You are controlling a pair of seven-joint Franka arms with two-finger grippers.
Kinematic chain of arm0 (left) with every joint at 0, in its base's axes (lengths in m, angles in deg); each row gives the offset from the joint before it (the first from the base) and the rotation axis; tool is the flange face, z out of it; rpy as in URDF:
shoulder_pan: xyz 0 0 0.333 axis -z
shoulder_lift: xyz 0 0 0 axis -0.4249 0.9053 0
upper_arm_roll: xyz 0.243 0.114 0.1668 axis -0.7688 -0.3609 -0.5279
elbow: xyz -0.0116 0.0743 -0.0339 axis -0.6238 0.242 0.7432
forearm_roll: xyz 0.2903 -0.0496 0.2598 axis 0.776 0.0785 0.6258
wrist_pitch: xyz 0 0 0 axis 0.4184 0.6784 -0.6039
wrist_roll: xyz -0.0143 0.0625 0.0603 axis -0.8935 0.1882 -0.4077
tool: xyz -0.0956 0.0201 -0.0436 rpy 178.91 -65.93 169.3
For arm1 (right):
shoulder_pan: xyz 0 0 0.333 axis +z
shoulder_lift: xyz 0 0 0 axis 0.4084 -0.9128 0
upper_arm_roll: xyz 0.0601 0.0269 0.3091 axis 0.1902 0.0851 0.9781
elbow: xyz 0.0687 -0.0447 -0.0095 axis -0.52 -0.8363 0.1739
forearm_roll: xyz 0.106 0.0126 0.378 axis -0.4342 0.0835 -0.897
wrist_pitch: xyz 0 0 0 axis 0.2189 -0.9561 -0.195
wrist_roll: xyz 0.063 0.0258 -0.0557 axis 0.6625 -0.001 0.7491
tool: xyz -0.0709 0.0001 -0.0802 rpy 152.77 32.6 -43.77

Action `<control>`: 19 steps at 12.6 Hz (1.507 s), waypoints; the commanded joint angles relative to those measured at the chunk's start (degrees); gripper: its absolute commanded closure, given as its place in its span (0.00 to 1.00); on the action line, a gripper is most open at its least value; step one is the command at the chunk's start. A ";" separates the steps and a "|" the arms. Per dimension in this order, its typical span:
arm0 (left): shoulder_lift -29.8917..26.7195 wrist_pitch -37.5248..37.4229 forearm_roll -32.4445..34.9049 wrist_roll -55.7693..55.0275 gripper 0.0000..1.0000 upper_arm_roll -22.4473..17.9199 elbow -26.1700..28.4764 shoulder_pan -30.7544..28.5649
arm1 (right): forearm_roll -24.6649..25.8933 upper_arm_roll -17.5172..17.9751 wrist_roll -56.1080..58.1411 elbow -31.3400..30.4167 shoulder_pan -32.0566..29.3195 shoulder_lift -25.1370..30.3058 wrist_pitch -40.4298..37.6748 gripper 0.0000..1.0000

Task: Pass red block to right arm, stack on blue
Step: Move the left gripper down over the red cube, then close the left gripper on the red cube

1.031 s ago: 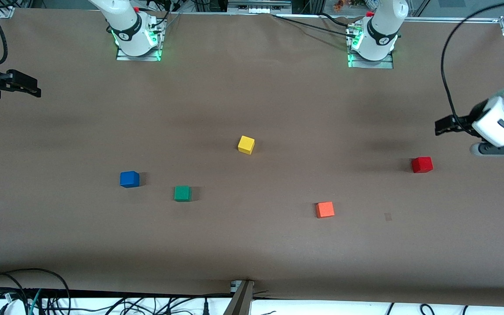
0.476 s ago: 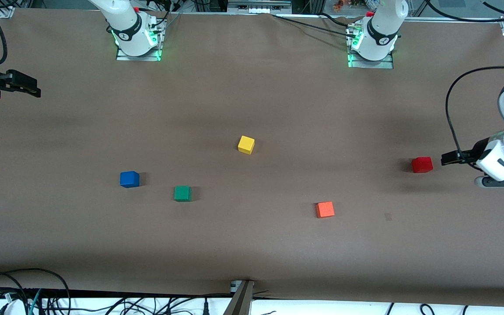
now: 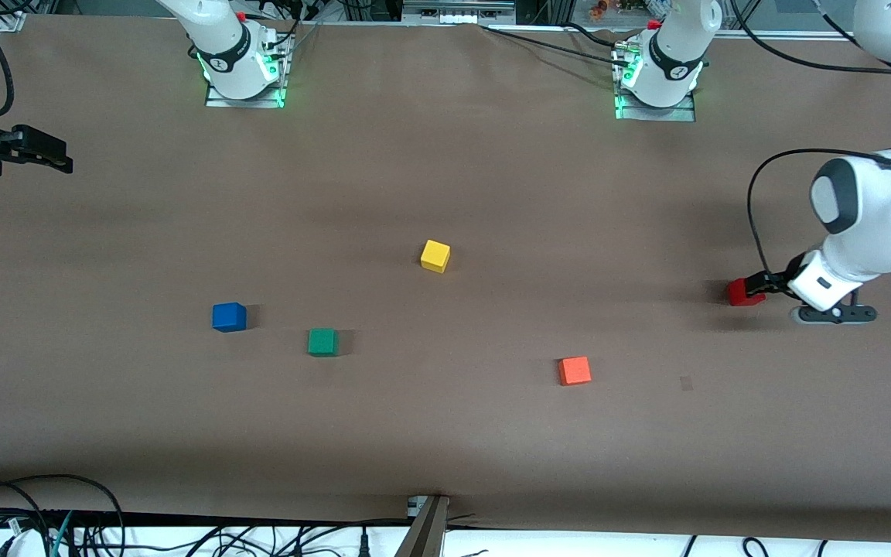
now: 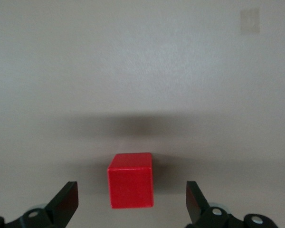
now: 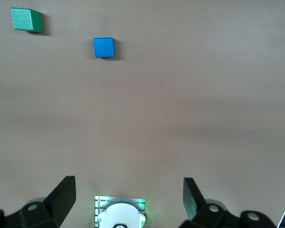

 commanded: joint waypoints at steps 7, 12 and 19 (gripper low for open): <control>6.71 7.93 -2.17 6.08 0.00 0.87 2.10 -3.79 | 0.24 0.30 0.84 1.21 -0.57 -0.57 -0.37 0.00; 7.07 7.58 -2.45 6.00 0.53 0.95 2.01 -3.70 | 0.24 0.30 0.67 1.21 -0.57 -0.57 -0.37 0.00; 2.59 -4.71 -5.23 11.51 0.87 4.90 -3.25 -3.88 | 0.24 0.12 0.75 1.30 -0.65 -0.65 -0.37 0.00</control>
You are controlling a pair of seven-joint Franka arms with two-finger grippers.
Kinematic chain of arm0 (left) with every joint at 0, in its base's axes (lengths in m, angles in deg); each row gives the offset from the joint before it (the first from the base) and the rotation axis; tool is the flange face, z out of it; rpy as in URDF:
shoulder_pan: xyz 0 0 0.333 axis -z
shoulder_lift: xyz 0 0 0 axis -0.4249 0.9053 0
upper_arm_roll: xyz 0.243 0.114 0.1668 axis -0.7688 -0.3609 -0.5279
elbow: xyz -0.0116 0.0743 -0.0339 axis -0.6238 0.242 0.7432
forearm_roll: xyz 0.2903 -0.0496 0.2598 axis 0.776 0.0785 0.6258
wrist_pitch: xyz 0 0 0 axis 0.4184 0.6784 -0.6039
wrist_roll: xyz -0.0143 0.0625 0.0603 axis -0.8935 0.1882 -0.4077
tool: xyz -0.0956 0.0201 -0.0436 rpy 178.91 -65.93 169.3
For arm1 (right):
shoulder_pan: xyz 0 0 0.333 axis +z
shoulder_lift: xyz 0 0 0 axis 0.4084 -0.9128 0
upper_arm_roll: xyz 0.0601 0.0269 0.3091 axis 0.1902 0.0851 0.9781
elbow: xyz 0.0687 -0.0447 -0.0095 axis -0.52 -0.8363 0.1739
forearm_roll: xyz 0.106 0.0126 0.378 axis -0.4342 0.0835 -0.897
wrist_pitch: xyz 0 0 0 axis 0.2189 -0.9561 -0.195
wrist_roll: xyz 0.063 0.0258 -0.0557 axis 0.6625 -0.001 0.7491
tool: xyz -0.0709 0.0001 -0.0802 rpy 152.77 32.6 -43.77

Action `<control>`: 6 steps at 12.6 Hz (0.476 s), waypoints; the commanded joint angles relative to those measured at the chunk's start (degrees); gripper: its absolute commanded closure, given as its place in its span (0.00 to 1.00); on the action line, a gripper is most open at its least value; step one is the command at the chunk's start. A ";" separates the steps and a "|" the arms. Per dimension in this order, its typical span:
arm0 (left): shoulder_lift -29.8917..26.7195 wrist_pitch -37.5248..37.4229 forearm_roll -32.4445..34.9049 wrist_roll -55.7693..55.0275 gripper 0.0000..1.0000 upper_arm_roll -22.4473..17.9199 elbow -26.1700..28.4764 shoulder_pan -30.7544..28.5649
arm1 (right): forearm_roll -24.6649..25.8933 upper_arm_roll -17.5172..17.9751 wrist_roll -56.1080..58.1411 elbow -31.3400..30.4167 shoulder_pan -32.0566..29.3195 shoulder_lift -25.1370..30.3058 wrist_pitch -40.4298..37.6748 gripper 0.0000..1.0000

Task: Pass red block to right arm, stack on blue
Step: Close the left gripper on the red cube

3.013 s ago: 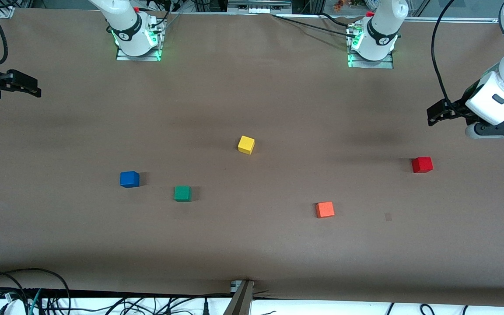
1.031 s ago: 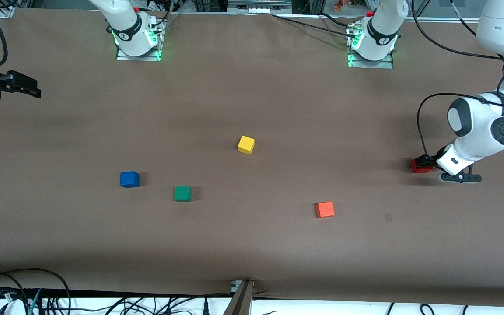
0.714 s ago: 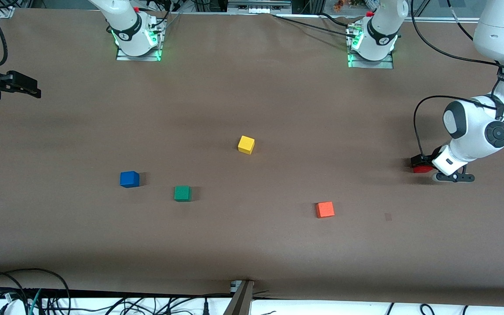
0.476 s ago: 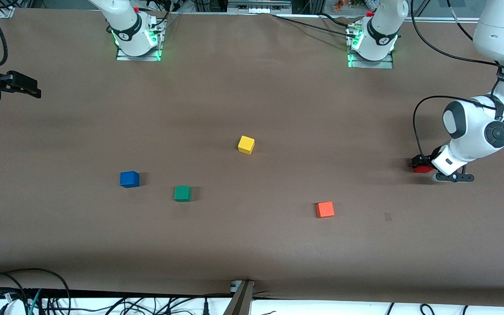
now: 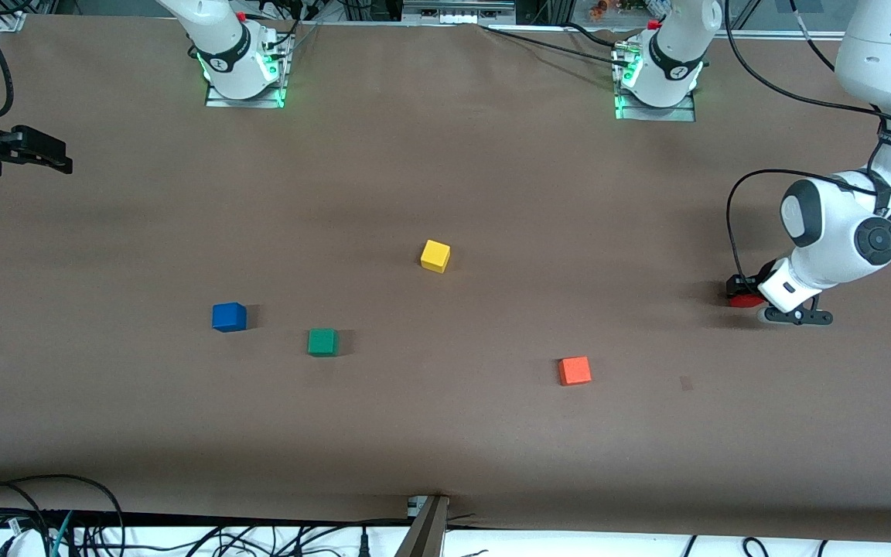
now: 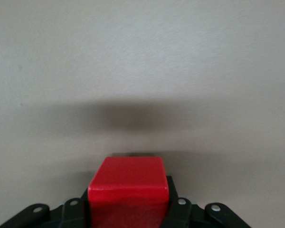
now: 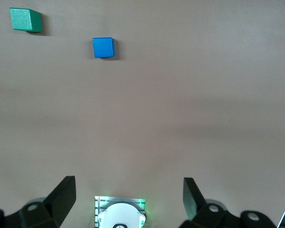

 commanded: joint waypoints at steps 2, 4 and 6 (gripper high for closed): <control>-2.98 -7.52 -8.40 12.42 0.86 2.71 -4.33 -0.76 | 0.24 -0.09 0.40 1.21 -0.51 -0.82 -0.29 0.00; -3.68 -7.79 -12.00 21.63 0.86 4.46 -5.92 -1.02 | 0.16 -0.62 1.19 1.47 -0.51 -1.09 -0.37 0.00; -4.12 -7.88 -19.63 30.95 0.82 7.09 -5.84 -1.02 | -0.02 -0.54 1.28 1.47 -0.42 -1.52 -0.37 0.00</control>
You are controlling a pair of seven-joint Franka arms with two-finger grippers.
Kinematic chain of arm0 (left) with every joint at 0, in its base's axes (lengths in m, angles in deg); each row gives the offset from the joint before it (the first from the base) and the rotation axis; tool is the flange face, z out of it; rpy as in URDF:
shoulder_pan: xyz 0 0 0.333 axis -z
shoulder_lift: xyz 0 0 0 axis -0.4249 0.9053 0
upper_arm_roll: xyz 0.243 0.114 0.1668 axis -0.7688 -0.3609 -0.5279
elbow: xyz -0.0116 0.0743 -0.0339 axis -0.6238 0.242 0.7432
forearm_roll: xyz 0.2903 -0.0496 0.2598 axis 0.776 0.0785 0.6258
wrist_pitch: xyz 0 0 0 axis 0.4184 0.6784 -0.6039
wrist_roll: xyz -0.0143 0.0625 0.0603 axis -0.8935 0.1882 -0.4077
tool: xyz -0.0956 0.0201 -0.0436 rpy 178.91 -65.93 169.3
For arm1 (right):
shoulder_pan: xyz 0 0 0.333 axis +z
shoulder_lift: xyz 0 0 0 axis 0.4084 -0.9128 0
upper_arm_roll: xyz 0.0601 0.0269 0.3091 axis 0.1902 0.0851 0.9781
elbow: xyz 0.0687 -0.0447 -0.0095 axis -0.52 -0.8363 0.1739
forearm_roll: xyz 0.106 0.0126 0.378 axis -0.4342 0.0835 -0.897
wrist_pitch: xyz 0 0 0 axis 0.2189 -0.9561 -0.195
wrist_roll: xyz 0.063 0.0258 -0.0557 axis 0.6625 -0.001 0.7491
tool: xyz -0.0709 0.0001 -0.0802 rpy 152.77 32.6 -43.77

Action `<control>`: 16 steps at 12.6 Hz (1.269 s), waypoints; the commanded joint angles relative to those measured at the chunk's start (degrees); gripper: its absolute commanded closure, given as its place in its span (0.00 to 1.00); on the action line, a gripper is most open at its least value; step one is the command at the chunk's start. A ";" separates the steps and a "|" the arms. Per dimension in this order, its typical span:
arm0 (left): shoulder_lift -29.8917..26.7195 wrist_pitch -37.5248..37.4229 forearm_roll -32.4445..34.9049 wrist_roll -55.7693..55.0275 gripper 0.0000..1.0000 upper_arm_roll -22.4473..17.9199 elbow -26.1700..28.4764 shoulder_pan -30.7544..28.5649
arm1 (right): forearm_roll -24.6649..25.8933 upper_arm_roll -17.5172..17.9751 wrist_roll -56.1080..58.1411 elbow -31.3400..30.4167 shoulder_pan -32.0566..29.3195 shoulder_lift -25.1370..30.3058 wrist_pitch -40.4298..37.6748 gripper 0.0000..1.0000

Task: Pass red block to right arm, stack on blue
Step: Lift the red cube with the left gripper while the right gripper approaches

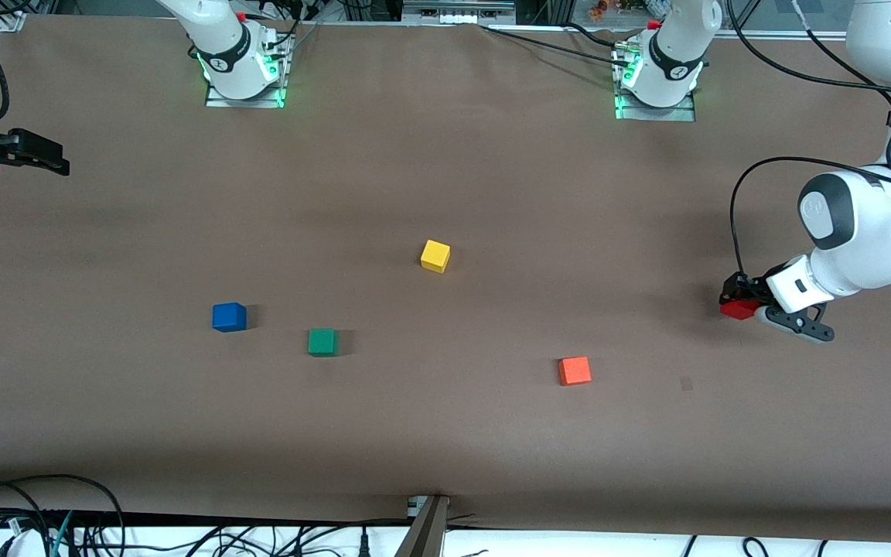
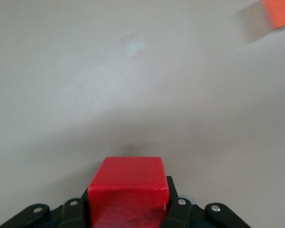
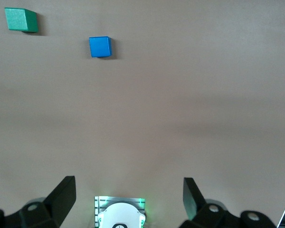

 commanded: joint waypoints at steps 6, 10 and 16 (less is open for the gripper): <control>2.02 -1.22 -26.59 34.43 0.84 6.77 -0.27 -0.80 | -2.64 0.35 0.66 1.47 0.08 -4.18 -0.47 0.00; 3.78 -1.74 -46.98 55.19 0.84 11.42 -0.27 -0.63 | -12.21 0.08 2.41 1.47 -0.45 -6.10 -1.87 0.00; 12.47 -13.96 -65.82 75.06 0.88 17.04 -9.74 0.25 | -30.48 0.52 2.41 1.03 -0.27 -11.20 -2.23 0.00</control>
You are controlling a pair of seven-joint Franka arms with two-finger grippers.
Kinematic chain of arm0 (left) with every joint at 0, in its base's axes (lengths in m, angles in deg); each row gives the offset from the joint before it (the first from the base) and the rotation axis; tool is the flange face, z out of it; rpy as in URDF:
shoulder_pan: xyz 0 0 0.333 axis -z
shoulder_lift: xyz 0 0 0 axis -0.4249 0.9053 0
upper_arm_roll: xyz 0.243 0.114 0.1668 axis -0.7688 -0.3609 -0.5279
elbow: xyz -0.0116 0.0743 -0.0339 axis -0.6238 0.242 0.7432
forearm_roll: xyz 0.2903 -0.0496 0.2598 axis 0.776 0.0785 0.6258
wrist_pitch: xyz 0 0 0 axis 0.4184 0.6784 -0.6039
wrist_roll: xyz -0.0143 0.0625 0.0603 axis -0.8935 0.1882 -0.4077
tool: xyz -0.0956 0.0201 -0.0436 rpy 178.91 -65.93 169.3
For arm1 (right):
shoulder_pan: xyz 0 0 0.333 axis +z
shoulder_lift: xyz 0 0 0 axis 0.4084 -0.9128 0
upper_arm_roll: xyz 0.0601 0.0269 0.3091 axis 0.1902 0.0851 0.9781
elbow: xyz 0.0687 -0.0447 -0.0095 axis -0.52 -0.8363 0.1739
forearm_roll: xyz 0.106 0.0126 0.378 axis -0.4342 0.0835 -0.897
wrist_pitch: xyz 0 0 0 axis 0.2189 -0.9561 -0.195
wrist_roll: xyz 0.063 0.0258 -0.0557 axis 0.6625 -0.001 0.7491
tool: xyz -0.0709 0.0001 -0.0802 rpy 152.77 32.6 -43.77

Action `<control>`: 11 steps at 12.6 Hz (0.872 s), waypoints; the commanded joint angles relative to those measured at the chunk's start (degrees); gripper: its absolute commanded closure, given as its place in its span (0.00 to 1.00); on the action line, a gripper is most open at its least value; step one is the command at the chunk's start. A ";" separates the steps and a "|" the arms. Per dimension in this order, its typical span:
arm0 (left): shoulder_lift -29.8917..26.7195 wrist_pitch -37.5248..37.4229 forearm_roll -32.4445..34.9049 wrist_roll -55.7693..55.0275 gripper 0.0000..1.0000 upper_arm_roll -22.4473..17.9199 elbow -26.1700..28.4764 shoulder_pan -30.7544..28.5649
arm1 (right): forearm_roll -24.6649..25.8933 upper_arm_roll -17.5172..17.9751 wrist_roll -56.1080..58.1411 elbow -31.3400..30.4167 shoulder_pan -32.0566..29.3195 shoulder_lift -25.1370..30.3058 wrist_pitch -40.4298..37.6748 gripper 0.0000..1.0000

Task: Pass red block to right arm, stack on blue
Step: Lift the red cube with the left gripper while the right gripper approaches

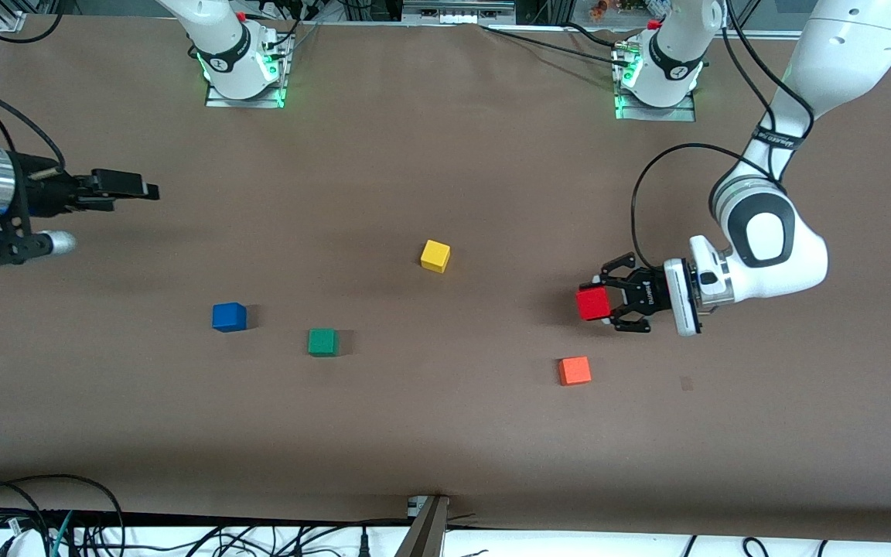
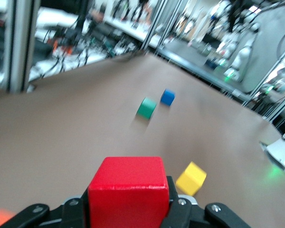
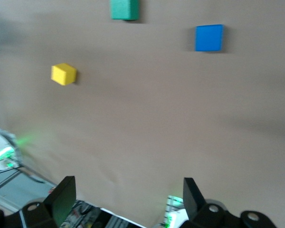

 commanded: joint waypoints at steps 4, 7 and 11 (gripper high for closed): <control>9.11 -1.58 -11.68 15.75 0.88 6.25 -10.36 3.86 | -20.27 0.26 2.18 0.80 -0.24 -7.68 -1.27 0.00; 9.37 -0.97 -25.39 25.68 0.84 6.16 -10.36 10.97 | -30.04 0.35 7.18 0.62 -0.06 -13.48 -1.27 0.00; 11.74 3.94 -38.91 39.02 0.93 6.07 -10.97 19.85 | -44.62 0.53 8.78 -1.21 2.13 -19.20 0.04 0.00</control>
